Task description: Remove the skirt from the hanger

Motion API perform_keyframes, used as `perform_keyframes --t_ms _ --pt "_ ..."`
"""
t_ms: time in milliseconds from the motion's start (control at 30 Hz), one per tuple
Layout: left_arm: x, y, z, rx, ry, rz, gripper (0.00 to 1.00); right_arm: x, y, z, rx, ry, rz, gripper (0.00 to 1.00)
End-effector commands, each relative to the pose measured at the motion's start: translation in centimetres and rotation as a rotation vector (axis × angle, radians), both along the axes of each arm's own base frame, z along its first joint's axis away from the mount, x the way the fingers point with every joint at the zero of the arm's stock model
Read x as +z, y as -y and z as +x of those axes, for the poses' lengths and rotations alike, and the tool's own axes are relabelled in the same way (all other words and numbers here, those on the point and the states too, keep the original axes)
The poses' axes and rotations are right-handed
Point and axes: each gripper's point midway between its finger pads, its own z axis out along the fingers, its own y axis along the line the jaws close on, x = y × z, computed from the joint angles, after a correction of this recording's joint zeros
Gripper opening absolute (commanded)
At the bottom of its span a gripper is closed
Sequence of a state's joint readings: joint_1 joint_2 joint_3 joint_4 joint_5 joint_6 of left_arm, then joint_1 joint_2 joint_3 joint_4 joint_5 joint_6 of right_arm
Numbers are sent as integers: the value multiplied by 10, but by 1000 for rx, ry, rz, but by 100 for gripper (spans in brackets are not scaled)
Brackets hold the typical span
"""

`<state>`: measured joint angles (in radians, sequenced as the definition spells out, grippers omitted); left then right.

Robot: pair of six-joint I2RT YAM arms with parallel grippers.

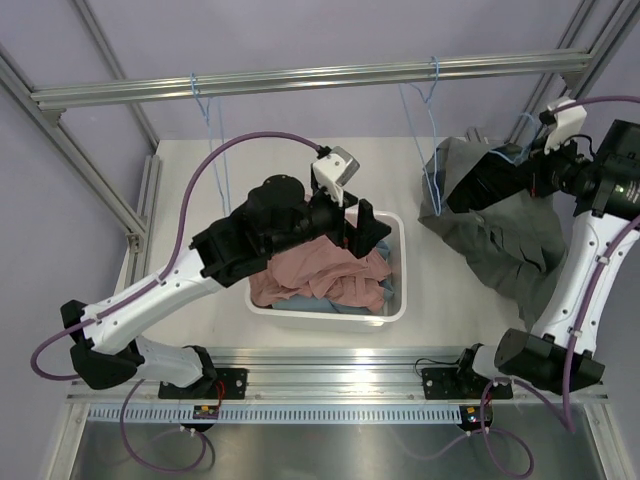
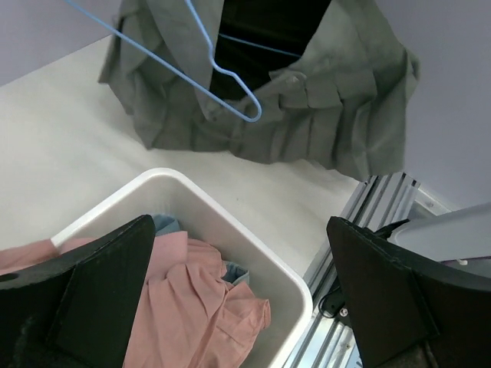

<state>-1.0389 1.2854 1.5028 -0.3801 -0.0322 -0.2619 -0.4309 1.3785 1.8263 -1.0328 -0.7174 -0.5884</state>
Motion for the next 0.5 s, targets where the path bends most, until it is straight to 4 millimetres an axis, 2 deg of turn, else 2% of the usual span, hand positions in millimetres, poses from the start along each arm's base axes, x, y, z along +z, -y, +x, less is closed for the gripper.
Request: perform_keyframes --t_ms 0,67,167,200,233,267,333,367,467 --pt "24 14 5 -4 85 -6 99 2 -6 -47 31 27 -115 0" --pt "23 25 3 -25 94 -9 99 -11 -12 -65 70 3 -162 0" --pt "9 41 1 -49 81 9 99 -31 -25 -93 173 -21 -251 0" --pt "3 44 0 -53 72 13 99 -43 -34 -109 202 -70 -231 0" --pt "-8 50 -3 -65 55 18 99 -48 -36 -116 256 -63 -280 0" --pt "-15 53 -5 -74 46 23 99 -59 -48 -134 310 -103 -263 0" --pt "-31 58 -11 -83 11 29 98 -64 -54 -144 341 -100 -278 0" --pt "-35 59 -13 -84 -2 27 98 -68 -61 -155 362 -107 -271 0" --pt "-46 64 -21 -83 -33 18 98 -69 -73 -169 406 -93 -265 0"
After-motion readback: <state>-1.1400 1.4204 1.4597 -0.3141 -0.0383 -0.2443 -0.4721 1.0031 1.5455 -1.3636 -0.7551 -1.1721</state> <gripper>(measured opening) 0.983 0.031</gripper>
